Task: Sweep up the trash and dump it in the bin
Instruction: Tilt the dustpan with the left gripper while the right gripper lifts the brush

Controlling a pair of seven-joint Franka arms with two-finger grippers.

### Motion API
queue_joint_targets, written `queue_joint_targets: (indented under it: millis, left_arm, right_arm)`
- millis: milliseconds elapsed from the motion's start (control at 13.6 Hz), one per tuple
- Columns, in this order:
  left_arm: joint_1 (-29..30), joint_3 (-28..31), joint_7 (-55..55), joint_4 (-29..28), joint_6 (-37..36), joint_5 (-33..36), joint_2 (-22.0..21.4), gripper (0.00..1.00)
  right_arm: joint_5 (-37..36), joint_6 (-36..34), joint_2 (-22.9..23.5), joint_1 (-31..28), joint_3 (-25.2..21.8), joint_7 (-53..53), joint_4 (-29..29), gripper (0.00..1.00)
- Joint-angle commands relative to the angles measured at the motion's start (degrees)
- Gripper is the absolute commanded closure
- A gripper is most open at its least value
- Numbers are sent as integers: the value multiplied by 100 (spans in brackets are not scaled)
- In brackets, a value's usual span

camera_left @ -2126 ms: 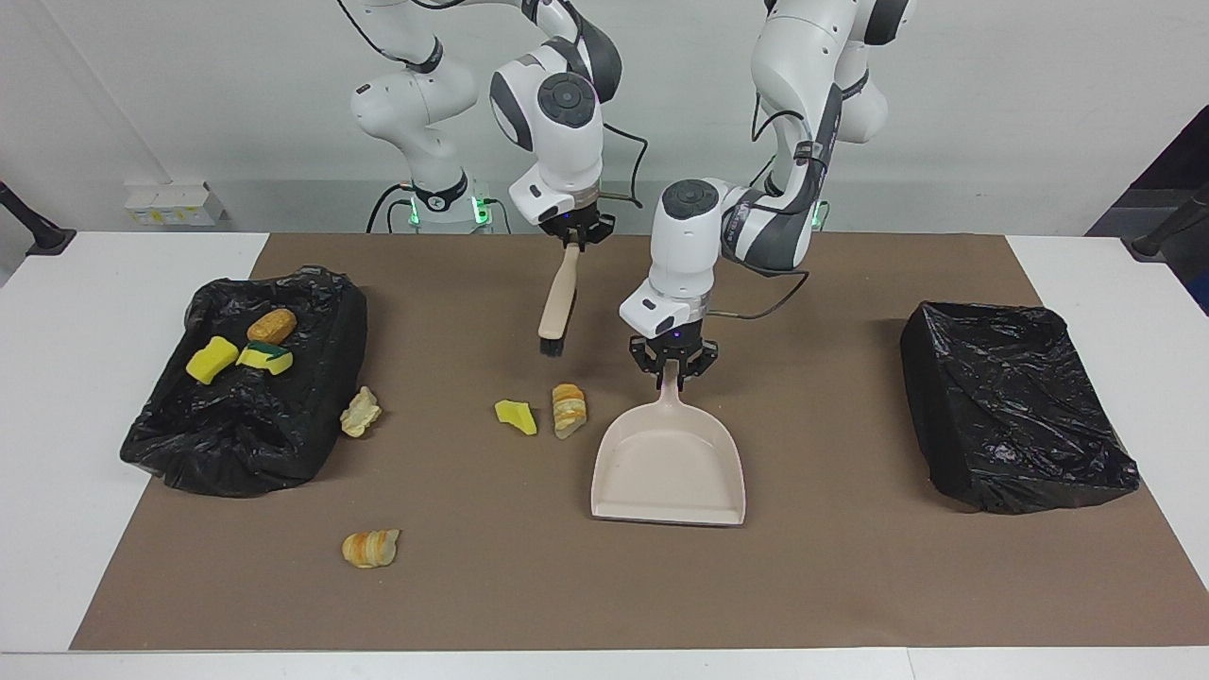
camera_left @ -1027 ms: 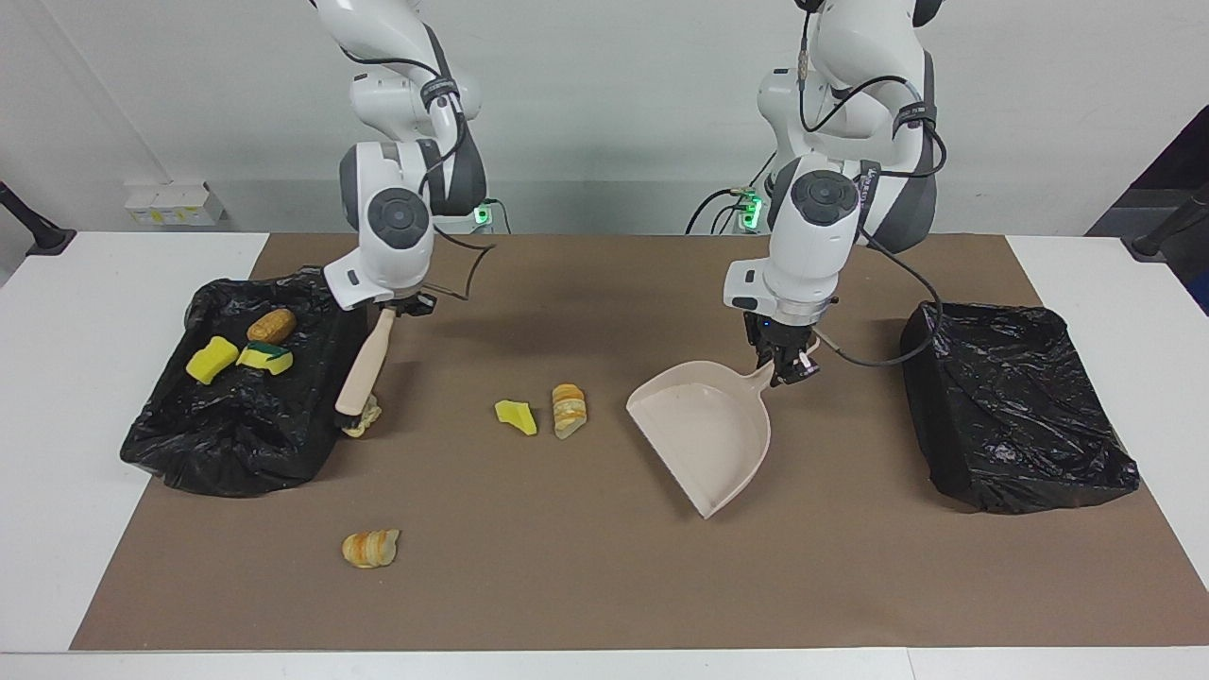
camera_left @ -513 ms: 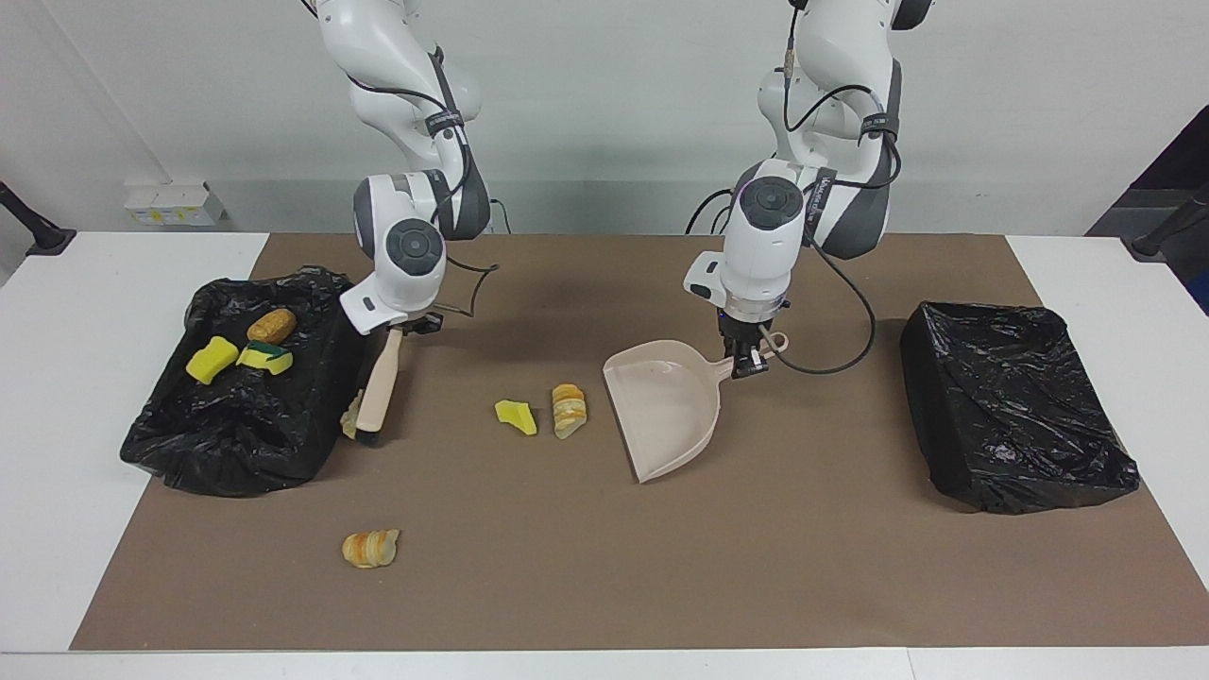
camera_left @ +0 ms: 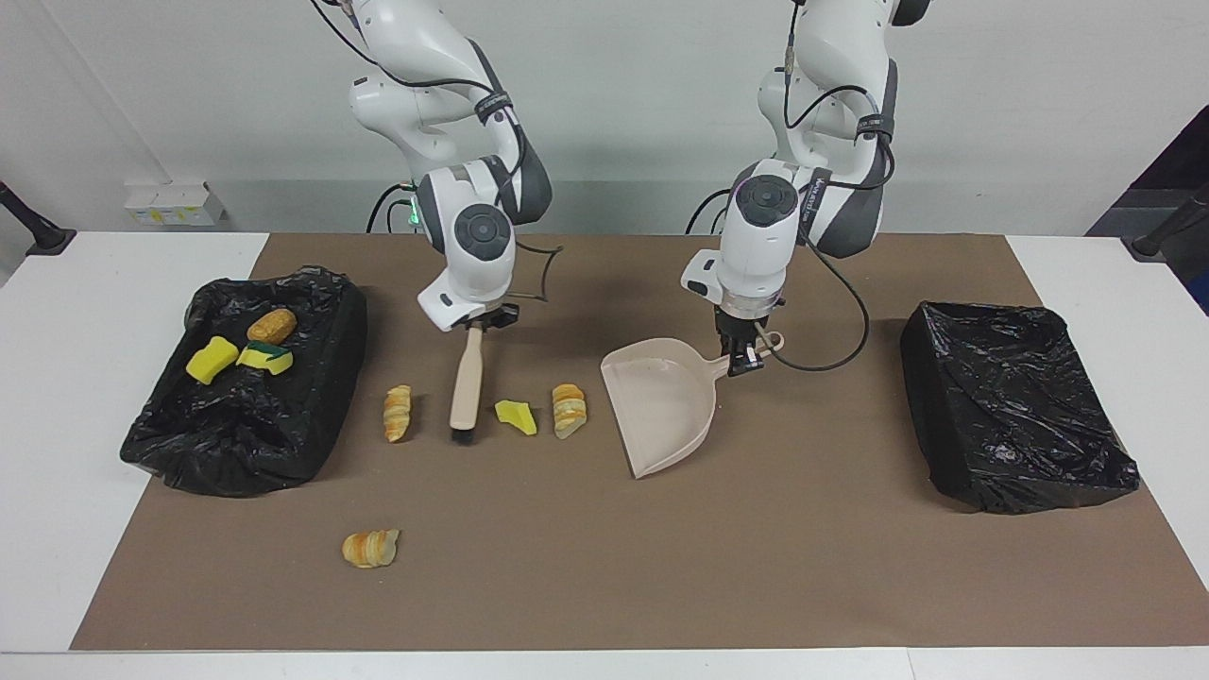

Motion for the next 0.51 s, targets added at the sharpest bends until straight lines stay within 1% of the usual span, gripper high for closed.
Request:
queue_joint_targets:
  millis: [0,73,220,367,440]
  left_arm:
    - [-89,88,99,-241,135,-76,-196,100]
    - [-132,71,99,-267,178,-76,-205,100]
    - [-194,80,99,-337,196,-76,-257,100]
    - [-194,80,90,-364,205,-76,-266,100]
    - [-203,71,73,-364,231,-76,-266,100]
  right_arm:
    - [235,-797,129,-79,4,-182,870,100]
    - [165,-1053,129,-87,-4,-182,1116,100]
    - [-150,-1222,129,-184,-13,-182,1346,100]
    - [-808,-1144,164,-219,-13,-243,1356,100]
    - [-881,-1117,173,-350,-39,-400,1356,100]
